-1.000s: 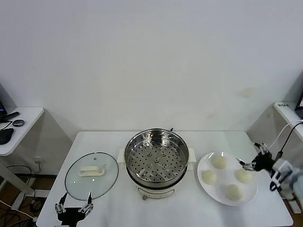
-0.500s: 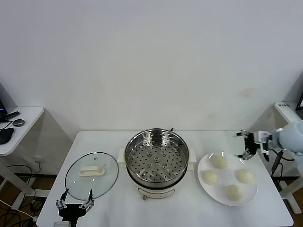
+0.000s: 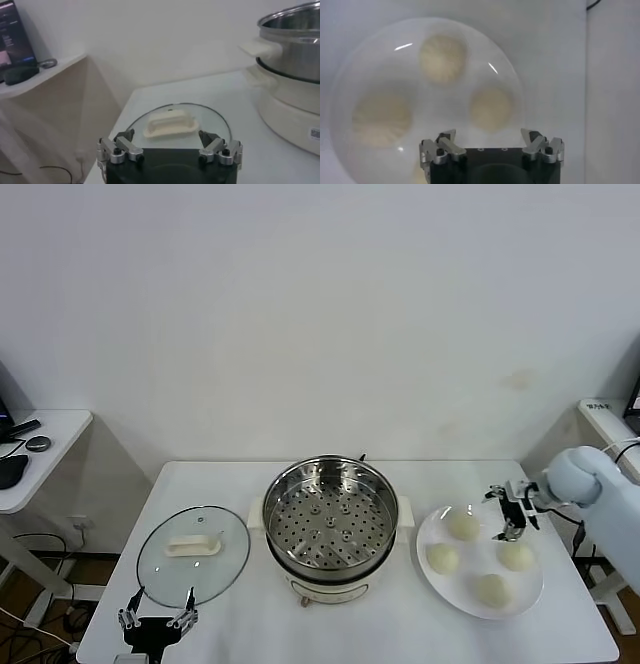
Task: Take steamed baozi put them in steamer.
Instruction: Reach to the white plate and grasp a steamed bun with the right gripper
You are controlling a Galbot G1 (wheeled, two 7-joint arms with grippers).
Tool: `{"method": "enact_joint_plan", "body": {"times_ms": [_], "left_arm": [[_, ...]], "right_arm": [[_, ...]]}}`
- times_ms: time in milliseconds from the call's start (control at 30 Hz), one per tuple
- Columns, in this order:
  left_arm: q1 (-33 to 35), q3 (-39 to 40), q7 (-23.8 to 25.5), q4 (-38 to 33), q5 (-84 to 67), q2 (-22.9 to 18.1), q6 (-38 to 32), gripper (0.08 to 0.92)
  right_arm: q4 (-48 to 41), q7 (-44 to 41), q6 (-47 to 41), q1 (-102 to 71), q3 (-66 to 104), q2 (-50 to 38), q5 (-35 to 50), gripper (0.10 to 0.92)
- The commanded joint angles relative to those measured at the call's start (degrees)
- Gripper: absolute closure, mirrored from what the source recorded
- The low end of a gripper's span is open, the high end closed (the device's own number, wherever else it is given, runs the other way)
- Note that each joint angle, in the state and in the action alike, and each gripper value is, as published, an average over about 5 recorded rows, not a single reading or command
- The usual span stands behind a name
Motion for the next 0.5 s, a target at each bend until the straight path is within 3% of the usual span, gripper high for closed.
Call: {"method": "enact_joint_plan", "body": {"times_ms": [33,500], "left_arm": [[0.3,0.0,-0.2,0.4,0.1,-0.2,0.0,0.177],[-0.6,0.3,0.4,0.4,0.2,0.1,0.5,0.177]], "right_arm": [[-7.2,1.2,2.2,4.1,-5.3,5.7,-2.7,0.203],[-13.2,2.5,4.4,3.5,-3.8,10.3,-7.5,0.203]]}}
